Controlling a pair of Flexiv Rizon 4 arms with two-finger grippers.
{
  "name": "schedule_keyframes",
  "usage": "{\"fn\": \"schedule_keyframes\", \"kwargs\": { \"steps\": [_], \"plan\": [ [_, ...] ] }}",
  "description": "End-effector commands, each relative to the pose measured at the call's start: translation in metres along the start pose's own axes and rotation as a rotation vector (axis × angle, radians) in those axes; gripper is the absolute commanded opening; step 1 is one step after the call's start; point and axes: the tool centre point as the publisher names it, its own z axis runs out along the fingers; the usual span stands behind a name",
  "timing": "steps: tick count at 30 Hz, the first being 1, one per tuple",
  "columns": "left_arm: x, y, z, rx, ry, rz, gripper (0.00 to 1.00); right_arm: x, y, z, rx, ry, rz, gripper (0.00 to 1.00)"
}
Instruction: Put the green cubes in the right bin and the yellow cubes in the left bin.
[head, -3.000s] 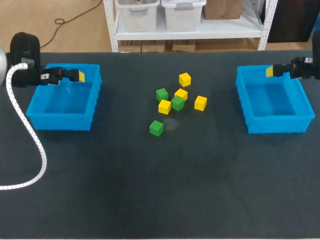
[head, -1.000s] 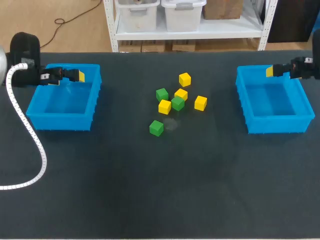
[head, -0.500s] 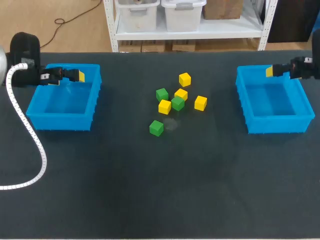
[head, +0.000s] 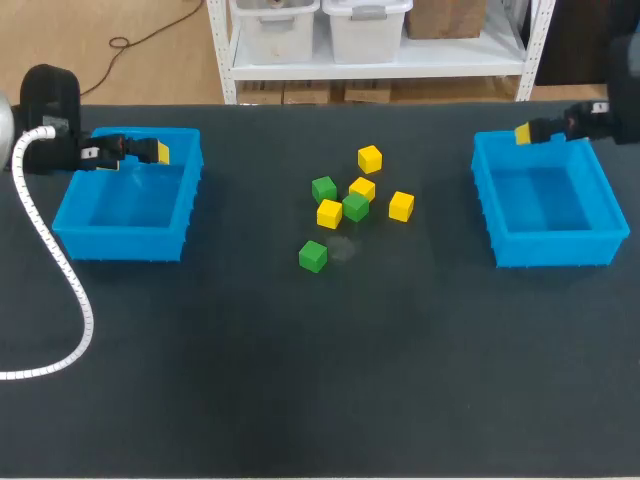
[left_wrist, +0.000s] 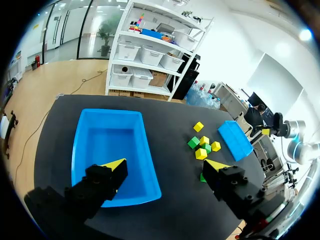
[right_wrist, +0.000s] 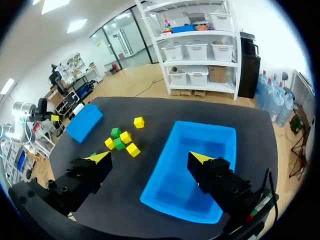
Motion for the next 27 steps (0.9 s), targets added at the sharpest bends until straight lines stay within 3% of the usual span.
{"fn": "schedule_keyframes", "kwargs": {
  "steps": [1, 14, 27],
  "plan": [
    [0.0, 0.0, 0.0, 0.0, 0.0, 0.0, 1.0, -0.004, 0.015, 0.005, 0.027, 0.012, -0.018, 1.0],
    [0.0, 0.0, 0.0, 0.0, 0.0, 0.0, 1.0, -0.006, 0.061, 0.027, -0.004, 0.063, -0.103, 1.0],
    [0.0, 0.0, 0.0, 0.0, 0.0, 0.0, 1.0, 0.016, 0.131, 0.053, -0.055, 0.145, -0.227, 1.0]
  ]
}}
